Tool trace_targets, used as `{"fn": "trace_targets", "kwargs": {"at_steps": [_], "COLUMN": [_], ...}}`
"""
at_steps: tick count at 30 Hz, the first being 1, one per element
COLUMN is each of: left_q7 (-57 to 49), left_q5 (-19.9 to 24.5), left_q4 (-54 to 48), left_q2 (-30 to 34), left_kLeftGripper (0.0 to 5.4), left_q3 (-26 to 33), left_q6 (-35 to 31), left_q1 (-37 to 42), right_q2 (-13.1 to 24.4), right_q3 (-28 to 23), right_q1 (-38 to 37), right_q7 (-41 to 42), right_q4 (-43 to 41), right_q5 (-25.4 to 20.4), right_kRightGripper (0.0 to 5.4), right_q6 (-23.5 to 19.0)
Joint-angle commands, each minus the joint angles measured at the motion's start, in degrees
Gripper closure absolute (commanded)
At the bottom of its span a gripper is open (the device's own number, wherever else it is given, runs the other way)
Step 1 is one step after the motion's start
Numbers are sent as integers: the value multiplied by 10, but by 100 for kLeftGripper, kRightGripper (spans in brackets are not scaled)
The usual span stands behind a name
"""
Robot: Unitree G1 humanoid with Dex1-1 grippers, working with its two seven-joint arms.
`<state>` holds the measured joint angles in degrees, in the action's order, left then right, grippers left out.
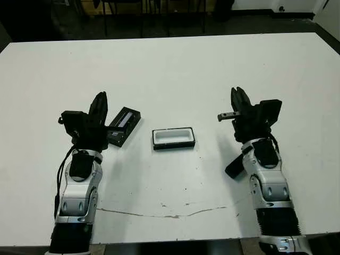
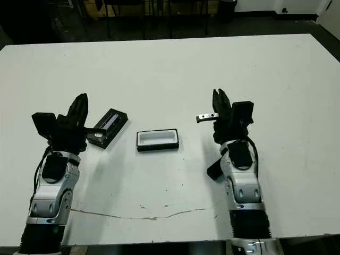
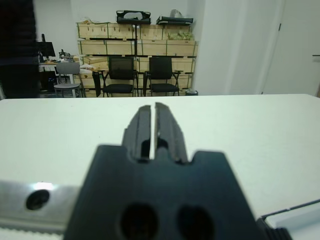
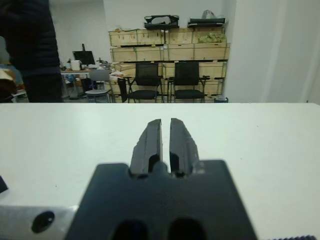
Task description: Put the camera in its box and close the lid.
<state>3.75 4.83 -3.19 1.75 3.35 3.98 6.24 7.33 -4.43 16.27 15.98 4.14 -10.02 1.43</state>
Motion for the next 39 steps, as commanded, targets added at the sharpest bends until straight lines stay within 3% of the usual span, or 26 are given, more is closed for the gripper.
{"fn": "trace_targets", "kwargs": {"at_steps": [1, 9, 14, 16, 19, 21, 24, 27, 30, 33, 35, 37, 39], "left_q7": [-3, -3, -5, -5, -2, -1, -2, -2, 1, 0, 3, 7, 6], "left_q5": [2, 2, 0, 0, 0, 2, 2, 3, 5, 5, 6, 6, 0], "left_q4": [-5, -8, -11, -11, -6, -6, -9, -11, -17, -25, -25, -22, -22], "left_q2": [1, 0, 0, 0, 2, 2, 3, 4, 8, 9, 10, 12, 13], "left_kLeftGripper": [538, 538, 538, 538, 538, 538, 540, 540, 540, 540, 540, 540, 540], "left_q3": [3, 3, 1, 2, 2, 3, 4, 7, 10, 12, 13, 12, 10], "left_q6": [-11, -9, -8, -7, -3, -3, -6, -7, -11, -20, -20, -14, -17], "left_q1": [-11, -19, -24, -25, -24, -25, -26, -28, -31, -33, -33, -32, -32], "right_q2": [83, 236, 311, 341, 362, 365, 379, 403, 418, 435, 444, 458, 467], "right_q3": [-33, -57, -33, -16, 13, 36, 91, 145, 168, 192, 213, 242, 268], "right_q1": [39, 102, 131, 150, 191, 224, 258, 275, 267, 257, 265, 275, 281], "right_q7": [92, 270, 375, 417, 499, 568, 630, 687, 715, 739, 759, 765, 765], "right_q4": [37, 109, 142, 154, 208, 252, 268, 237, 184, 112, 57, 13, 5], "right_q5": [-37, -68, -60, -57, -52, -59, -24, 16, 34, 57, 68, 69, 56], "right_kRightGripper": [540, 540, 540, 540, 540, 540, 519, 480, 430, 378, 343, 308, 273], "right_q6": [8, 10, -15, -48, -51, -87, -126, -146, -163, -119, -117, -115, -78]}}
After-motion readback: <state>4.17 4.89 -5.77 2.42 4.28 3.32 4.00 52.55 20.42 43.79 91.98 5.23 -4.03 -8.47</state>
